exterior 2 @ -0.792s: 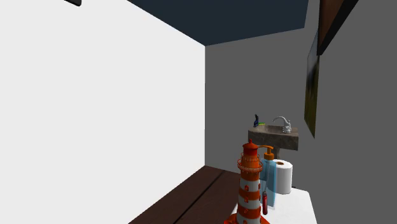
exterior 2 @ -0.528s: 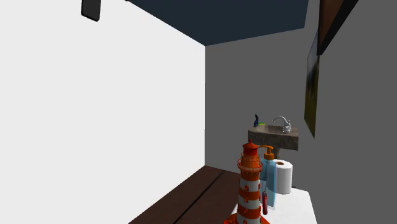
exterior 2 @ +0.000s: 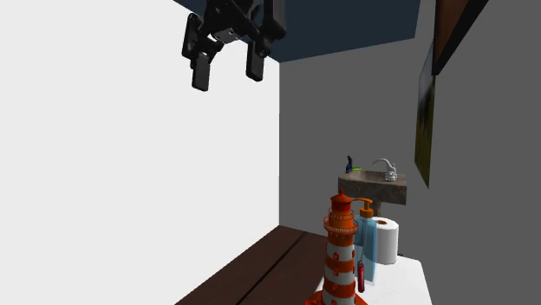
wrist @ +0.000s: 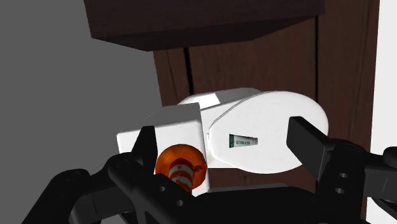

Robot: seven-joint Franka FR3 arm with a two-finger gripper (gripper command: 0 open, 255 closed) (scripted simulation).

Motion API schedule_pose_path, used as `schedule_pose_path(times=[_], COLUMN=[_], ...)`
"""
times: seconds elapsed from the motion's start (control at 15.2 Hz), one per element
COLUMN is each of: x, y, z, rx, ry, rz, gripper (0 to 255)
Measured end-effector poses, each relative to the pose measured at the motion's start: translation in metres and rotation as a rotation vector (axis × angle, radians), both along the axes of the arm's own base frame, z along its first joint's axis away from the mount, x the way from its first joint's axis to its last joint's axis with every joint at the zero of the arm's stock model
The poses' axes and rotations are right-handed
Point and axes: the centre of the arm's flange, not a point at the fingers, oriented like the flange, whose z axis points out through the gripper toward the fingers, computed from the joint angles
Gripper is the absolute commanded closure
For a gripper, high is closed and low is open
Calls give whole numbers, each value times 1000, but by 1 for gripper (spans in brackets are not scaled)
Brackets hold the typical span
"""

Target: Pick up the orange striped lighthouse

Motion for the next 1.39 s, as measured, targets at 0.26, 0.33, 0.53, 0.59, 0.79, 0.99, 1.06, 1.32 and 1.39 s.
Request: schedule_pose_path(times=[0.26, 0.33, 0.53, 0.59, 0.79, 0.99, 1.06, 1.32, 1.39], x=[45, 58, 85, 99, 130, 166, 177, 220, 229], y=[-5, -8, -16, -16, -21, -25, -25, -30, -34], z=[-33, -42, -64, -71, -96, -120, -128, -159, -170], rx=[-27, -33, -53, -60, -79, -99, -106, -133, -139], ry=[20, 25, 40, 44, 61, 76, 81, 102, 107], rz=[42, 52, 83, 93, 124, 156, 166, 207, 218], gripper=[0, 0, 0, 0, 0, 0, 0, 0, 0])
